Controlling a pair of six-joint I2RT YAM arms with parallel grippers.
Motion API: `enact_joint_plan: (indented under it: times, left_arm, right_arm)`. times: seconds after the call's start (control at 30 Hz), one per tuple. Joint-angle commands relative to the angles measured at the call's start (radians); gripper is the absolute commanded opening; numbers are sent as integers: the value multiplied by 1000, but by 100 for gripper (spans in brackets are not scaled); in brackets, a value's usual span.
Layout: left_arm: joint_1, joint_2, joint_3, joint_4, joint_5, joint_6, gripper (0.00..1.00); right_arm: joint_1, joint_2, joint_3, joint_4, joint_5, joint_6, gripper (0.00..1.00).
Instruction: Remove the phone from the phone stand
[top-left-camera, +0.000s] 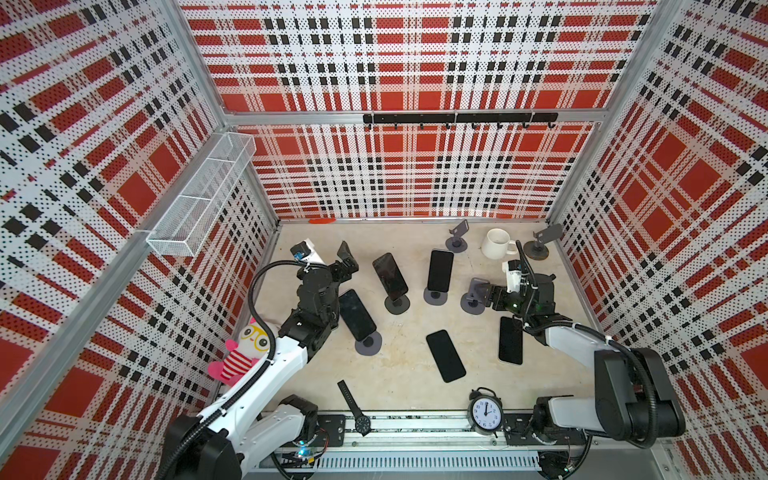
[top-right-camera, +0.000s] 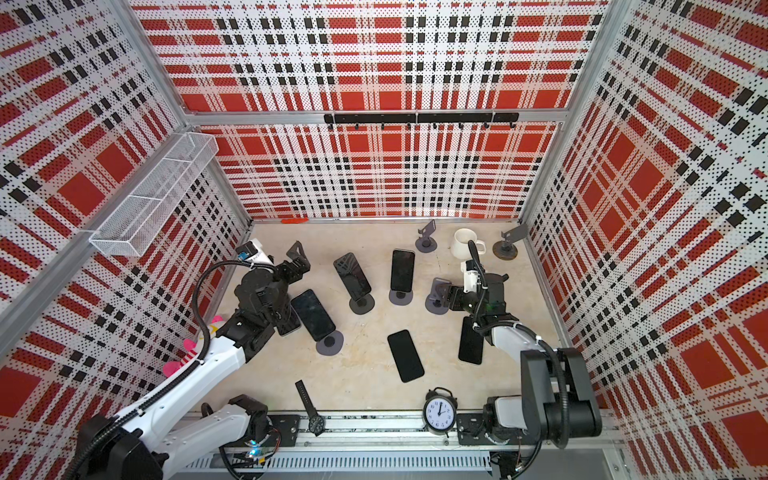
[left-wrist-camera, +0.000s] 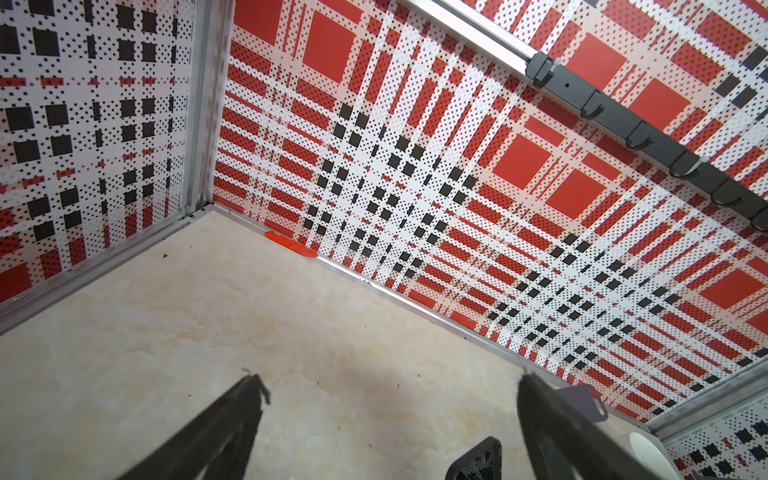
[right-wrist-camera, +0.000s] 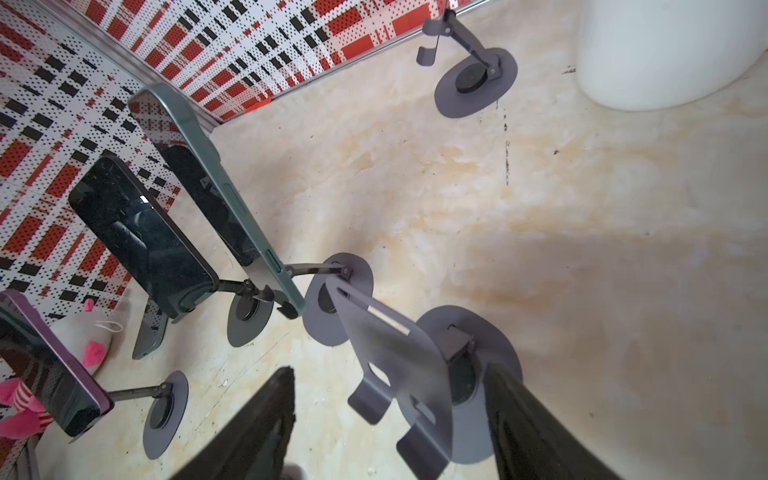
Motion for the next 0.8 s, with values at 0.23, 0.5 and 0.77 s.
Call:
enact_joint_plan:
  times: [0.23, 0.5, 0.77]
  left_arm:
    - [9, -37, 12, 21, -1, 2, 98]
    - [9, -29, 12, 33, 30, 6, 98]
    - [9, -23, 12, 34, 37, 4, 98]
  right_arm:
    - [-7, 103, 62, 116, -97, -59, 62]
    - [-6, 79, 33, 135, -91, -59, 32]
    - [-6, 62, 4, 174, -105, -48, 18]
